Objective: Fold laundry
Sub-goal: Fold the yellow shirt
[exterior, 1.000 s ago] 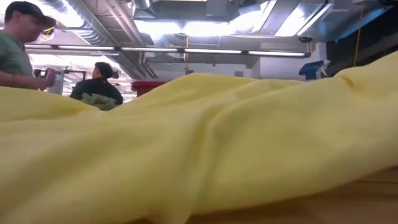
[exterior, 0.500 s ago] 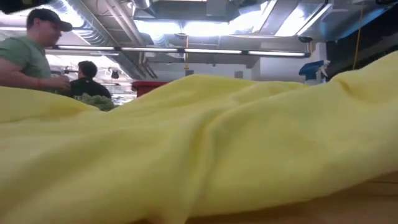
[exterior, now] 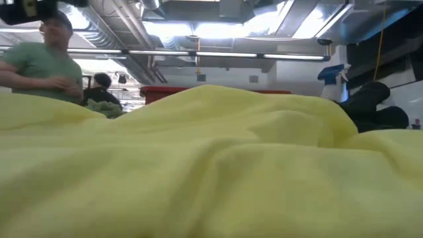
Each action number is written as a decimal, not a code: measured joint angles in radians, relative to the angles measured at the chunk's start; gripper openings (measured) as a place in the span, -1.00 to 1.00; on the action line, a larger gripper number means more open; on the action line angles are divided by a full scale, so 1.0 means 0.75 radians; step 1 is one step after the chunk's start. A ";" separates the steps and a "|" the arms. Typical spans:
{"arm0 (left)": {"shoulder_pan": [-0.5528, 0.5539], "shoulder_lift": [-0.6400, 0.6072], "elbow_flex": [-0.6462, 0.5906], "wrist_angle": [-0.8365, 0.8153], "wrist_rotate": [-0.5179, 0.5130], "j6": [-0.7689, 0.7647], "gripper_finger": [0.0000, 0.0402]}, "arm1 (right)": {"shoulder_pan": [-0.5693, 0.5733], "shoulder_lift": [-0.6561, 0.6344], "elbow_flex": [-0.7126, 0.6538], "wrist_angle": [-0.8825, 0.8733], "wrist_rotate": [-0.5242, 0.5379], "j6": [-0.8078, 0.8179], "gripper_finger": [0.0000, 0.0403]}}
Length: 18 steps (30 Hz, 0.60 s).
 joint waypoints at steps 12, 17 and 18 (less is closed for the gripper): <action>-0.082 0.198 0.000 0.033 0.048 -0.182 -0.99 | -0.325 0.206 0.001 0.093 -0.164 -0.407 -0.91; -0.079 0.298 -0.028 0.006 0.051 -0.295 -1.00 | -0.446 0.298 0.001 0.224 -0.322 -0.444 -0.94; -0.079 0.320 -0.029 -0.020 0.053 -0.335 -1.00 | -0.471 0.319 0.001 0.249 -0.353 -0.450 -0.97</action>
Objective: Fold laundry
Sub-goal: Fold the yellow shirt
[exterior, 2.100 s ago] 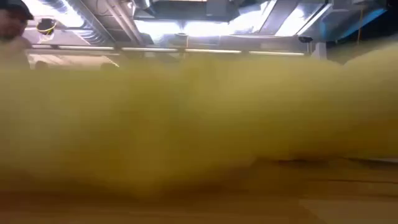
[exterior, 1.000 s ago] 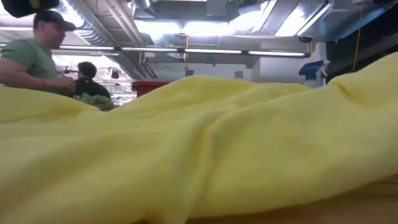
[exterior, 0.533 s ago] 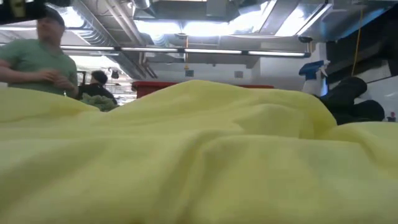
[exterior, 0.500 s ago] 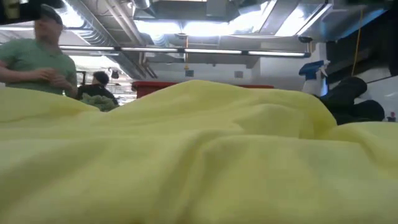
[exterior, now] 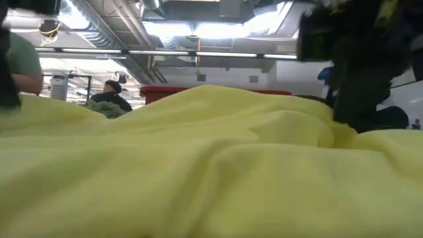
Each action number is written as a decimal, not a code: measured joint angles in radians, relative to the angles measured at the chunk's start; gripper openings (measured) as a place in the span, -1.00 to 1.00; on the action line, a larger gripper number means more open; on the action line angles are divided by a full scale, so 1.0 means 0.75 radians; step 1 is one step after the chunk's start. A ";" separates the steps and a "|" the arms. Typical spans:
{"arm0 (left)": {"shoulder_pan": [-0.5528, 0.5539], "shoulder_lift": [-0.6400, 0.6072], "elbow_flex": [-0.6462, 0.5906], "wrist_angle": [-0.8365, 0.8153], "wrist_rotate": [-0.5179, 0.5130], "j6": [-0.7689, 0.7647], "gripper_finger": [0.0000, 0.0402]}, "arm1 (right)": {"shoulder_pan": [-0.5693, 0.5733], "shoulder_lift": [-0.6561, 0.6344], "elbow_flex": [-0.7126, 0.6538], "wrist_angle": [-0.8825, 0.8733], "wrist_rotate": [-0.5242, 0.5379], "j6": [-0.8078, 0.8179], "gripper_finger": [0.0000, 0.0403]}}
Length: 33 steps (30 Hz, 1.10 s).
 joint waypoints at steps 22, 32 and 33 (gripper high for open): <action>-0.037 0.044 0.001 -0.194 -0.093 -0.339 -1.00 | -0.495 -0.079 0.042 0.091 0.140 -0.090 -1.00; -0.074 0.041 0.005 -0.193 -0.138 -0.382 -1.00 | -0.255 -0.093 0.042 -0.012 0.191 -0.086 -1.00; -0.074 0.041 0.009 -0.195 -0.159 -0.382 -1.00 | -0.235 -0.093 0.042 -0.008 0.192 -0.083 -1.00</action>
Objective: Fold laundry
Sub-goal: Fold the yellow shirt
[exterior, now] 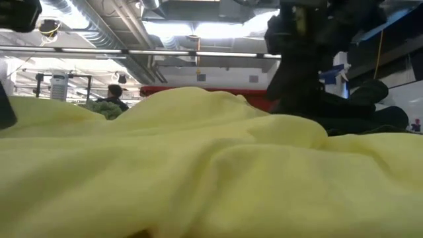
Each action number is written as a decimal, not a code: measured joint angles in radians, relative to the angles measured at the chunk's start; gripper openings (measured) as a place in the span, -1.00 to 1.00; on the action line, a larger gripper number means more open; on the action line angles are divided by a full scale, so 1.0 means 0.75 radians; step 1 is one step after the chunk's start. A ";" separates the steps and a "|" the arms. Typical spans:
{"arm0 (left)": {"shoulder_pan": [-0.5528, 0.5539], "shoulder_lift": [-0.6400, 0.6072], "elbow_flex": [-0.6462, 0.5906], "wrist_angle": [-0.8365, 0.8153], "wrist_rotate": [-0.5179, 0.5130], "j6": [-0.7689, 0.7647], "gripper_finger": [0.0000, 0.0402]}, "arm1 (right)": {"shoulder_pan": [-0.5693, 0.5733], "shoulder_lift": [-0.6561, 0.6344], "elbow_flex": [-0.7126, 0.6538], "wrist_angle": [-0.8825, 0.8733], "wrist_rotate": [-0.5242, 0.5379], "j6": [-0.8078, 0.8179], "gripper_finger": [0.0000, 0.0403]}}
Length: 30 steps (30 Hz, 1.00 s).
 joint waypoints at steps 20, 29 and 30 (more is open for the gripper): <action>0.393 -0.002 -0.007 -0.161 0.427 0.594 -1.00 | 0.220 0.048 -0.001 -0.335 -0.136 0.011 -1.00; 0.701 -0.003 -0.008 -0.300 0.466 1.114 -1.00 | 0.201 0.183 -0.001 -0.158 -0.213 -0.014 -1.00; 0.736 -0.003 -0.008 -0.313 0.468 1.178 -1.00 | 0.200 0.203 -0.001 -0.146 -0.243 -0.014 -1.00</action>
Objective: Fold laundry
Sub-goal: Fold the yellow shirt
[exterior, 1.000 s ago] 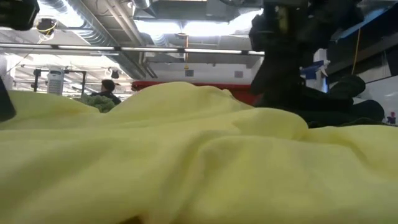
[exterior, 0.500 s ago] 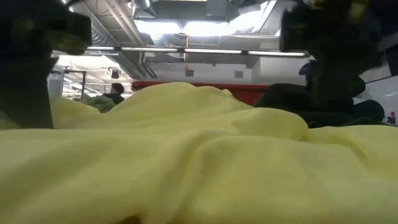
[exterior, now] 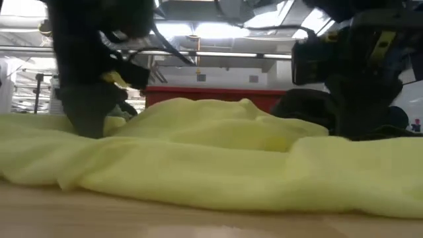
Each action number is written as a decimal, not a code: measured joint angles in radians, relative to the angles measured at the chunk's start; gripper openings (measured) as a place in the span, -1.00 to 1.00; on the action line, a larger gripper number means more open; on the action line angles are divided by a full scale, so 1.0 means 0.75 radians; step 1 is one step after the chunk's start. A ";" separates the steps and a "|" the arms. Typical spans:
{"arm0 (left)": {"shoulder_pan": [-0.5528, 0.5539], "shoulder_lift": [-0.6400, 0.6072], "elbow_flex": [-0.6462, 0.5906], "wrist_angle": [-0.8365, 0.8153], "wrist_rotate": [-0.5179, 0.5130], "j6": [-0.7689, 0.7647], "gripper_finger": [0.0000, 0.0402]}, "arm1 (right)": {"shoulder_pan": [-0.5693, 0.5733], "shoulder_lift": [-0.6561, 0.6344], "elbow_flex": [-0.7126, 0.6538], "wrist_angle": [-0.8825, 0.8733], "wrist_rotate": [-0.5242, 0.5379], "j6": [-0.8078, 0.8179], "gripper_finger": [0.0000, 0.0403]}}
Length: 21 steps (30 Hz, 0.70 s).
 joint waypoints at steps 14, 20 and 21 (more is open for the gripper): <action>0.363 -0.017 -0.002 0.024 -0.014 0.636 -1.00 | 0.002 0.192 0.002 0.677 -0.348 0.007 -1.00; 0.275 -0.225 -0.002 -0.005 -0.010 0.406 -1.00 | 0.017 0.096 0.001 0.524 -0.317 0.013 -1.00; 0.249 -0.268 -0.002 -0.011 -0.011 0.346 -1.00 | 0.020 0.074 0.001 0.488 -0.301 0.005 -1.00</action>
